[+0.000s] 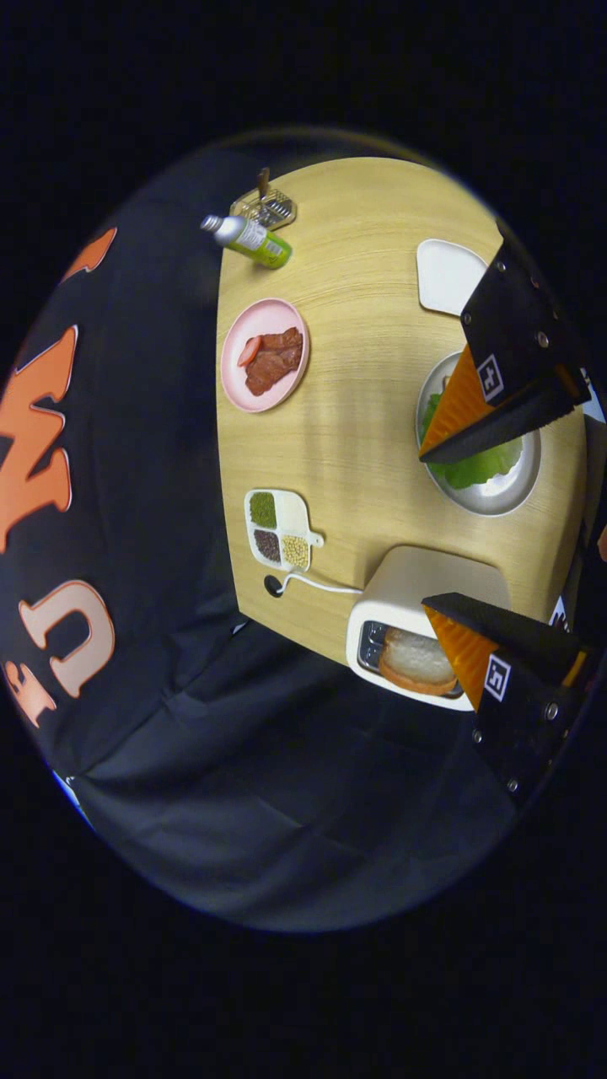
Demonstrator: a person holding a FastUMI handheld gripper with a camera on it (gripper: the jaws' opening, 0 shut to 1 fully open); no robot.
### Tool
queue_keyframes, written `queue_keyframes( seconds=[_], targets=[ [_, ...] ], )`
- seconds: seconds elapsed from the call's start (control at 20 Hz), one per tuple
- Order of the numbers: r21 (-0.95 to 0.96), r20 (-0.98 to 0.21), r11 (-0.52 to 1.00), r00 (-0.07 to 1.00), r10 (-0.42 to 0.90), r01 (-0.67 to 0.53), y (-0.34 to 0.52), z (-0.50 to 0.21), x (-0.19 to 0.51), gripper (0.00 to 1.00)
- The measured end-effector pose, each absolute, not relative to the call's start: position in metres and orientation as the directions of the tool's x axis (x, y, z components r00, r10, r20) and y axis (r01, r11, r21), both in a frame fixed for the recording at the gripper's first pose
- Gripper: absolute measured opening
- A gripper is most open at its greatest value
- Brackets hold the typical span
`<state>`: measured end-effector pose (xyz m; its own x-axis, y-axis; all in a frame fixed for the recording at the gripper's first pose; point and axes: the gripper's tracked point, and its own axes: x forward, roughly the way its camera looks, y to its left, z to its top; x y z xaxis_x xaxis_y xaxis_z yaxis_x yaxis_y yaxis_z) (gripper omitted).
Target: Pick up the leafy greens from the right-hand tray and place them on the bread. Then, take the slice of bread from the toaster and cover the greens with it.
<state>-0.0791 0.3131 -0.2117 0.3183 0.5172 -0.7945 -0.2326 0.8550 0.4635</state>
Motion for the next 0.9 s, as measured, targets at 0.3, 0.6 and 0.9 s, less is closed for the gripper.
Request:
queue_keyframes(
  seconds=[0.3, 0.6, 0.9],
  targets=[
    [0.429, -0.834, 0.853, 0.233, 0.500, -0.297, 0.369, -0.194, -0.084, 0.94],
    [0.402, -0.873, 0.857, 0.148, 0.465, -0.323, 0.416, -0.197, -0.089, 0.94],
    [0.352, -0.918, 0.879, 0.067, 0.392, -0.322, 0.434, -0.219, -0.093, 0.80]
  ],
)
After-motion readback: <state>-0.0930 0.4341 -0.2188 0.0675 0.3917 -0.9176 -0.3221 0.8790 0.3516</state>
